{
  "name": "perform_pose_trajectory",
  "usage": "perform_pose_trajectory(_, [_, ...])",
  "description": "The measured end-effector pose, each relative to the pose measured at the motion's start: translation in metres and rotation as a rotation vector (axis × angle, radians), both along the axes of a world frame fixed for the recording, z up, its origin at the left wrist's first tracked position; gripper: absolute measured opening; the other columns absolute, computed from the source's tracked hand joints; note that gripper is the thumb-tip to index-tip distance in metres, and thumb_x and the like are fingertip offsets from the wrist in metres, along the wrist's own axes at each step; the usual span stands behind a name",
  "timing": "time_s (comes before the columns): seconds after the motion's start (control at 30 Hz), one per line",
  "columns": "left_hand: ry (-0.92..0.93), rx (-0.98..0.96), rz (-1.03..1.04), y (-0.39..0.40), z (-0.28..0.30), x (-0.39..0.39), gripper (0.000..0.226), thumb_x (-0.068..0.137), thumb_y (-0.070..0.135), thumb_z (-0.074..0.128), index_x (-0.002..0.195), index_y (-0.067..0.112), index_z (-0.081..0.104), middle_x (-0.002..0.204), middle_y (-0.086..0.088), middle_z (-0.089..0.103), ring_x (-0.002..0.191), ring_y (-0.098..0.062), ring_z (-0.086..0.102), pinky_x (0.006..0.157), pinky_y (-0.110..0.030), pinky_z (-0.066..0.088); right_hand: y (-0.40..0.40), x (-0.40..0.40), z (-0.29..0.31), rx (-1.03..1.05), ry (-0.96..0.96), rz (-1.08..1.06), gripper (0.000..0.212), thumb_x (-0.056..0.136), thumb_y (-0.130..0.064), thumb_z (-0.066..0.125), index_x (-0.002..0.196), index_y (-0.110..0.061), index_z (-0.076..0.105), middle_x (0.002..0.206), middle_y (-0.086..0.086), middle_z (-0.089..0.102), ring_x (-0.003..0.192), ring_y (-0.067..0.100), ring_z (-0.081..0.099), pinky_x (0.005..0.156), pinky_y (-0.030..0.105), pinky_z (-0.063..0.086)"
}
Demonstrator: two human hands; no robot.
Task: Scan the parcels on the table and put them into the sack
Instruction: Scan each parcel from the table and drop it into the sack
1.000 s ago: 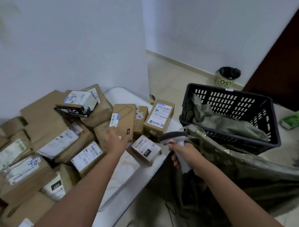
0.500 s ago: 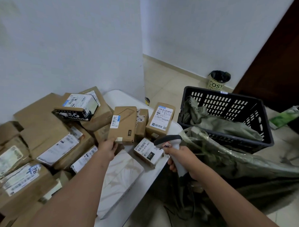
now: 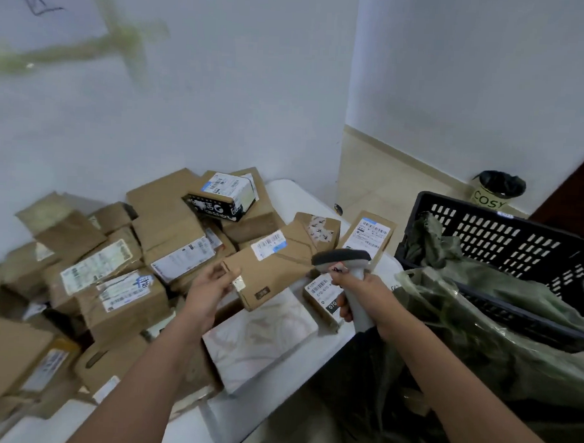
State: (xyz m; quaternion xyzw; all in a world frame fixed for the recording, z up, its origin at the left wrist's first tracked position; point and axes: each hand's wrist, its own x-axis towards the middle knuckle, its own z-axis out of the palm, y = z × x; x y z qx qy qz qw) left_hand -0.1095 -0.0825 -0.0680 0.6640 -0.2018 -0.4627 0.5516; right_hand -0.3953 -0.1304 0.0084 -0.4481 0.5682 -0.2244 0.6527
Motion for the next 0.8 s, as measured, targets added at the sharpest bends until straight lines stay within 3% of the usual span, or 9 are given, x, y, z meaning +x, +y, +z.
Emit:
perform_pose_trajectory(0.1, [-0.100, 0.024, -0.067, 0.018, 0.002, 0.003, 0.045, 0.085, 0.020, 0.076, 0.127, 0.016, 0.061, 0.119, 0.000, 0.071, 0.111, -0.020, 0.065, 0.093, -0.037, 0.051, 0.004, 0.007, 0.009, -0.017, -0.050, 0.039, 0.024, 0.091, -0.028, 0.067, 0.092, -0.005, 0.061, 0.062, 0.010, 0.061, 0.049, 0.020, 0.055, 0.050, 0.028, 0.047])
perform_pose_trajectory(0.27, [-0.141, 0.056, -0.076, 0.036, 0.001, -0.007, 0.045, 0.081, 0.022, 0.080, 0.123, 0.015, 0.065, 0.109, -0.003, 0.074, 0.101, -0.023, 0.070, 0.096, -0.042, 0.053, 0.013, 0.008, 0.022, -0.053, -0.058, 0.094, 0.025, 0.091, -0.029, 0.067, 0.081, -0.007, 0.061, 0.057, 0.009, 0.060, 0.047, 0.020, 0.055, 0.049, 0.027, 0.045])
perform_pose_trajectory(0.43, [-0.124, 0.035, -0.079, 0.041, 0.006, -0.023, 0.033, 0.085, 0.014, 0.076, 0.117, 0.012, 0.066, 0.100, -0.005, 0.076, 0.078, -0.012, 0.069, 0.073, -0.025, 0.053, 0.020, 0.004, 0.030, -0.063, -0.041, 0.127, 0.025, 0.091, -0.028, 0.067, 0.086, -0.004, 0.061, 0.058, 0.012, 0.059, 0.046, 0.021, 0.054, 0.043, 0.024, 0.045])
perform_pose_trajectory(0.6, [-0.098, 0.053, -0.106, 0.041, 0.004, -0.026, 0.031, 0.085, 0.015, 0.076, 0.115, 0.013, 0.068, 0.102, -0.006, 0.076, 0.103, -0.028, 0.069, 0.099, -0.042, 0.052, 0.022, 0.001, 0.032, -0.075, -0.031, 0.115, 0.023, 0.091, -0.028, 0.067, 0.088, -0.006, 0.061, 0.058, 0.011, 0.060, 0.047, 0.022, 0.054, 0.045, 0.025, 0.045])
perform_pose_trajectory(0.8, [-0.080, 0.062, -0.115, 0.038, 0.005, -0.026, 0.034, 0.086, 0.015, 0.075, 0.118, 0.012, 0.067, 0.105, -0.008, 0.075, 0.094, -0.022, 0.070, 0.090, -0.034, 0.054, 0.023, 0.002, 0.034, -0.088, -0.016, 0.114, 0.022, 0.092, -0.027, 0.065, 0.087, -0.006, 0.061, 0.060, 0.011, 0.060, 0.048, 0.021, 0.054, 0.045, 0.025, 0.045])
